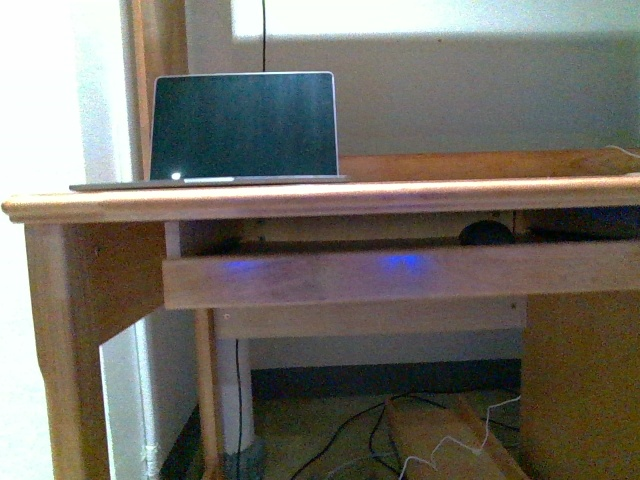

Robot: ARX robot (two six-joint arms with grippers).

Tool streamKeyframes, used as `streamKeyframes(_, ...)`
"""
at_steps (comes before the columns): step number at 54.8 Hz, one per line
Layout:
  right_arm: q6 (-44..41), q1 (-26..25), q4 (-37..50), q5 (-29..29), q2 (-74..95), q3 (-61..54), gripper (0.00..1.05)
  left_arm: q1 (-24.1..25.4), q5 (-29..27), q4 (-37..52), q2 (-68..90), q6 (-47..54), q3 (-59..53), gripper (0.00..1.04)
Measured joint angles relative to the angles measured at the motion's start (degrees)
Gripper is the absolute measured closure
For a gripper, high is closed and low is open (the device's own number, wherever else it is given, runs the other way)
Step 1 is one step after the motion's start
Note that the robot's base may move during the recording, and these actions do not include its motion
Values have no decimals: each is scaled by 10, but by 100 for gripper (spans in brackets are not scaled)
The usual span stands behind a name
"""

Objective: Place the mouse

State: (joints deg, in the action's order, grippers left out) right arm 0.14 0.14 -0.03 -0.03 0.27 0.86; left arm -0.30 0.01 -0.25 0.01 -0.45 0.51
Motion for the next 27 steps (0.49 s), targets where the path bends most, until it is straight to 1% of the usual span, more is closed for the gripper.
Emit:
streamKeyframes(25, 0, 0, 0, 0, 0, 0, 7, 0, 0, 0, 0, 0, 0, 8)
streamKeyframes(27, 0, 0, 0, 0, 0, 0, 7, 0, 1, -12, 7, -9, 5, 8)
